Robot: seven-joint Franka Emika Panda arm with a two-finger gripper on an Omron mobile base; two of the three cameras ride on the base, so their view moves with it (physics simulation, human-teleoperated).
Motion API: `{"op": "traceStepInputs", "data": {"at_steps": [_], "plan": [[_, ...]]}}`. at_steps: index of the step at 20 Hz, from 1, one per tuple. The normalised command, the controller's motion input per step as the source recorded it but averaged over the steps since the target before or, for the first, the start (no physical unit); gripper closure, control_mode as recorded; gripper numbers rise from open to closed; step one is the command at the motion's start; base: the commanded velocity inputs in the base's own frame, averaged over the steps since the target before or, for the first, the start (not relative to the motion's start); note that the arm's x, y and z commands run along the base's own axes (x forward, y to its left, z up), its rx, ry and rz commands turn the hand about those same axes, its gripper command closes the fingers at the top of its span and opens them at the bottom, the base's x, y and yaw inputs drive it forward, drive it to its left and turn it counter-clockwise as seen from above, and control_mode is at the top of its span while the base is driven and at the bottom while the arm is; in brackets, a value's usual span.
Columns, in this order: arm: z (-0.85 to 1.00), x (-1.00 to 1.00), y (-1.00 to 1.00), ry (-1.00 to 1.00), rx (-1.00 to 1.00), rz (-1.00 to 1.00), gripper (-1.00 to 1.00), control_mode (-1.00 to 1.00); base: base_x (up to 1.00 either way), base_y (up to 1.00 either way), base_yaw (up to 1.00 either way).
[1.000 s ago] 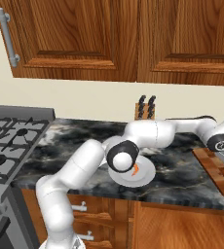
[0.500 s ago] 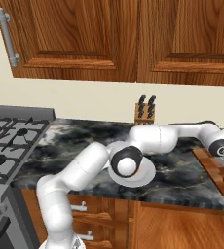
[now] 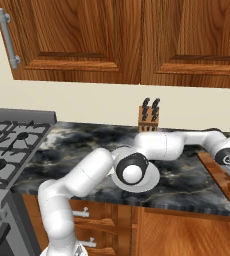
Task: Pick up the knife from the drawer and place it on the cutting board. Then place the meat from the plate to the cutting board.
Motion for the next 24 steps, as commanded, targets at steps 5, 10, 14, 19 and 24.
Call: {"op": "traceStepInputs", "data": {"at_steps": [5, 10, 14, 19, 24], "plan": [[-0.24, 0.07, 0.0, 0.0, 0.0, 0.0, 1.0, -1.0, 0.0, 0.0, 0.0], [-0.23, 0.08, 0.0, 0.0, 0.0, 0.0, -1.0, -1.0, 0.0, 0.0, 0.0], [-0.13, 0.01, 0.0, 0.0, 0.0, 0.0, -1.0, -1.0, 0.0, 0.0, 0.0], [-0.03, 0.0, 0.0, 0.0, 0.0, 0.0, -1.0, -1.0, 0.0, 0.0, 0.0], [0.36, -0.29, 0.15, -0.02, -0.01, -0.02, -1.0, -1.0, 0.0, 0.0, 0.0]]}}
